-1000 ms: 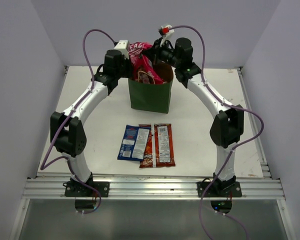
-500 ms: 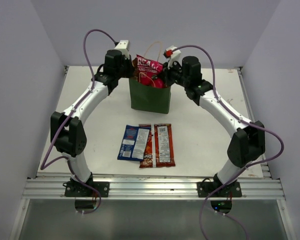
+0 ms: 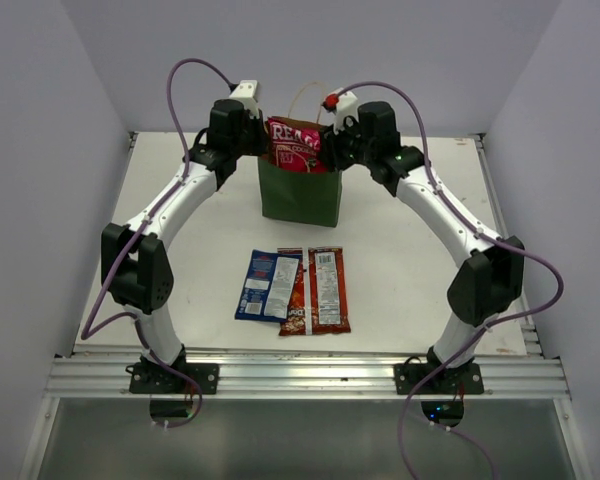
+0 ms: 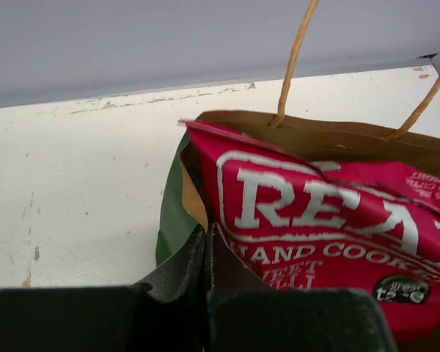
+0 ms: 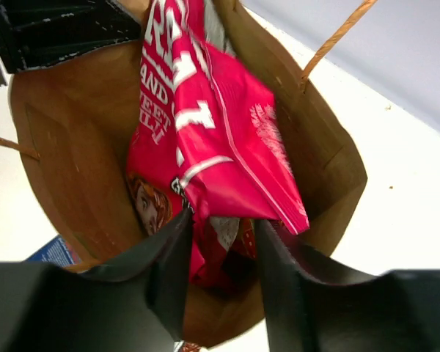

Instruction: Place the snacks into the paper bag

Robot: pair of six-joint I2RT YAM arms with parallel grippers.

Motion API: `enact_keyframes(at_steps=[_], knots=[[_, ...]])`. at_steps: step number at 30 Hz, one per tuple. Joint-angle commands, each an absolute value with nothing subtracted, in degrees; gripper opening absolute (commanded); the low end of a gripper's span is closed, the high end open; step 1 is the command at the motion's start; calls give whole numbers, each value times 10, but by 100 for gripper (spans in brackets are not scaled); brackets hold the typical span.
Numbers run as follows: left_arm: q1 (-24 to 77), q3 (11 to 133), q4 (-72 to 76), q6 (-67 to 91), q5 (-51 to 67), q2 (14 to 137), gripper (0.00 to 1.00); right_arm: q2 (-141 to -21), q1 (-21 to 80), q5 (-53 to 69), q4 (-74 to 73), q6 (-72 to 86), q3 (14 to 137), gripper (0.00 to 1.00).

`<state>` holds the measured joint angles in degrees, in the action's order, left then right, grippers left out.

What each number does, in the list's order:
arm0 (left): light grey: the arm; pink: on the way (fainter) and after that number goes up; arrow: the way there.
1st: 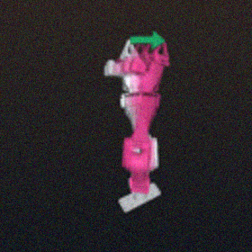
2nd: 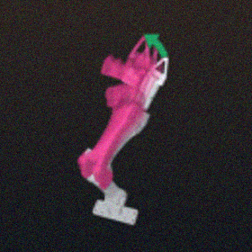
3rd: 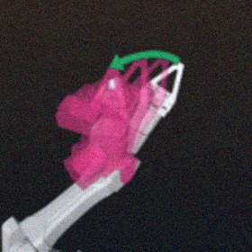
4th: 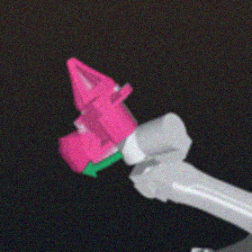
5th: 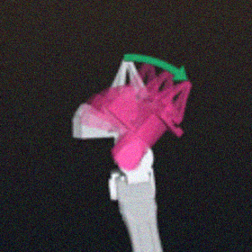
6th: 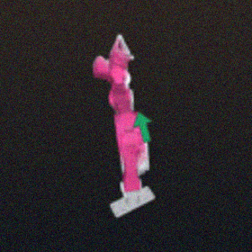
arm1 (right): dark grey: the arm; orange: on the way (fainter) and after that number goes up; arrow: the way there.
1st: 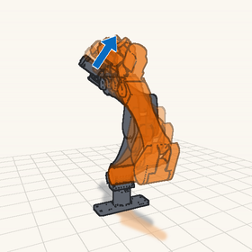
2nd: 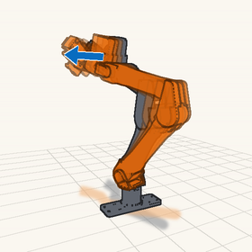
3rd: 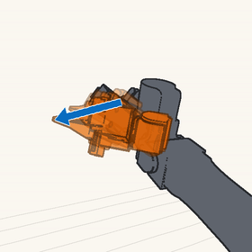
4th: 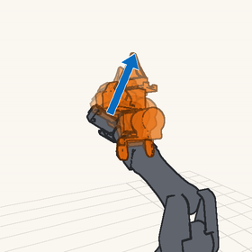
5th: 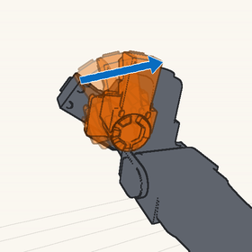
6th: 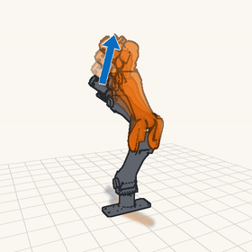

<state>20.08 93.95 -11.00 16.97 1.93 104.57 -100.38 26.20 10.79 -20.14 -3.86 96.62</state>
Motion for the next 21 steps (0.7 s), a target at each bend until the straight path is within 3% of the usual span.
enact_keyframes(at_steps=[1, 5, 13, 16, 21], knots=[[206, 933, -163, 171, 28, 1048, 0, -963, 258, 108, -182, -43, 969, 46], [205, 933, -163, 172, 28, 1049, 0, -911, 259, 114, -149, -35, 1000, 88], [205, 933, -163, 172, 27, 1047, 0, -753, 259, 38, -91, 3, 930, 90], [205, 933, -162, 173, 27, 1046, 0, -679, 259, 20, -112, 74, 844, 90], [205, 935, -161, 177, 34, 1047, 0, -615, 260, 7, -88, 187, 594, 90]])
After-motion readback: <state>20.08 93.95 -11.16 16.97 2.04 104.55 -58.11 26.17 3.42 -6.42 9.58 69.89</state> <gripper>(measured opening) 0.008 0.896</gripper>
